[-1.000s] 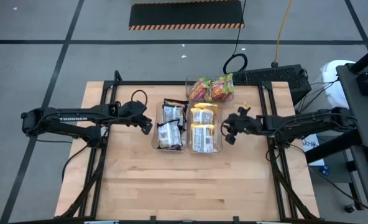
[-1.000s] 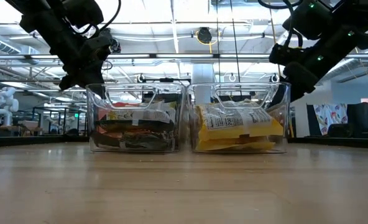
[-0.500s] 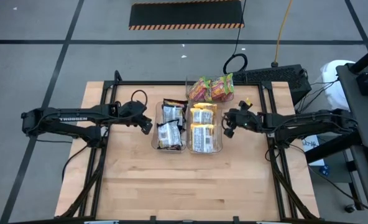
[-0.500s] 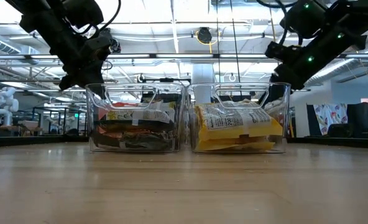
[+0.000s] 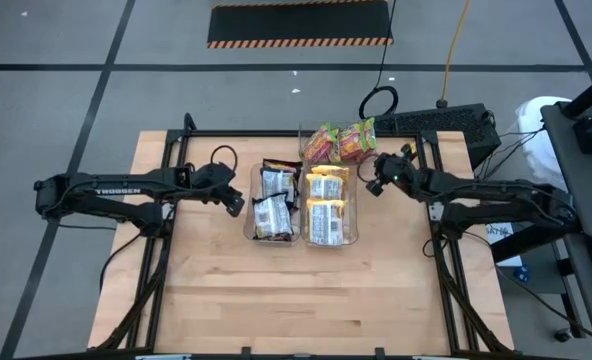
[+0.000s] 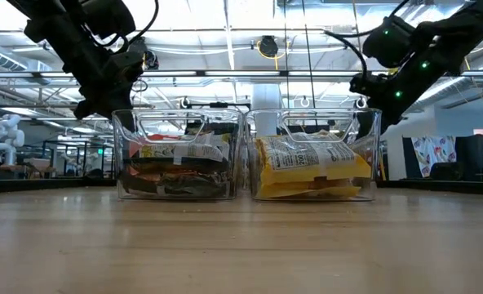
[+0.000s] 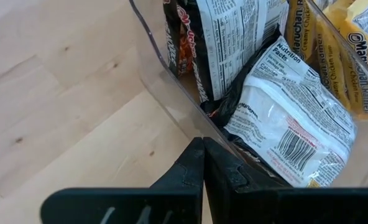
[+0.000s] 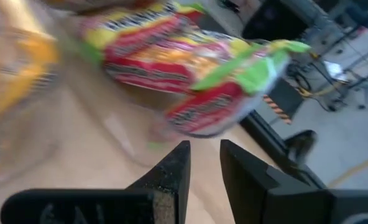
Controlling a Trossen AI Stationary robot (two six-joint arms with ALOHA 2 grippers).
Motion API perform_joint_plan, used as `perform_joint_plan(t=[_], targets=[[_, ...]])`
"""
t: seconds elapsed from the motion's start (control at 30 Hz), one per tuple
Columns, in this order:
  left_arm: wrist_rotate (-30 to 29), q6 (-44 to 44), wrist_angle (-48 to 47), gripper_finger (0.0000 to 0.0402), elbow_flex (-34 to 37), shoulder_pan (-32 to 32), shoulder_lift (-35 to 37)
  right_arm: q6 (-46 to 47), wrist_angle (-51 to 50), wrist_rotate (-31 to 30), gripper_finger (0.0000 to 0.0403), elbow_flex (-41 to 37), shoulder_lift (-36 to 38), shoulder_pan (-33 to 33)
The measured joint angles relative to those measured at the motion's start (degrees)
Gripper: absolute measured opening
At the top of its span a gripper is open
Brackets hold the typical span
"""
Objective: Sort Maruchan noodles
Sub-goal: Adjust the transparent bins on the shelf
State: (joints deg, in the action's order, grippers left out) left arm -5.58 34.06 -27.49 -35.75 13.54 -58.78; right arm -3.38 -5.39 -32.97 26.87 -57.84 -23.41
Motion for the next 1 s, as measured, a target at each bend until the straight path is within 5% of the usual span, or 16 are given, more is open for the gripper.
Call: perform_joint_plan(t=[0.4,0.6,1.0], targets=[[0.0,1.7,-0.3,0.0005,0.0,0.0,0.0,-7.4,1.0,0.8,0.0082,0.0,0.0,-13.1],[0.0,2.5,-0.2,0.0005,0.0,0.0,0.0,-9.8,4.4,15.9,0.0082,0.0,0.0,-19.3],[0.0,4.0,-0.2,0.0005,0.0,0.0,0.0,-12.4,11.2,23.7,0.0082,0.0,-1.6,-26.7]])
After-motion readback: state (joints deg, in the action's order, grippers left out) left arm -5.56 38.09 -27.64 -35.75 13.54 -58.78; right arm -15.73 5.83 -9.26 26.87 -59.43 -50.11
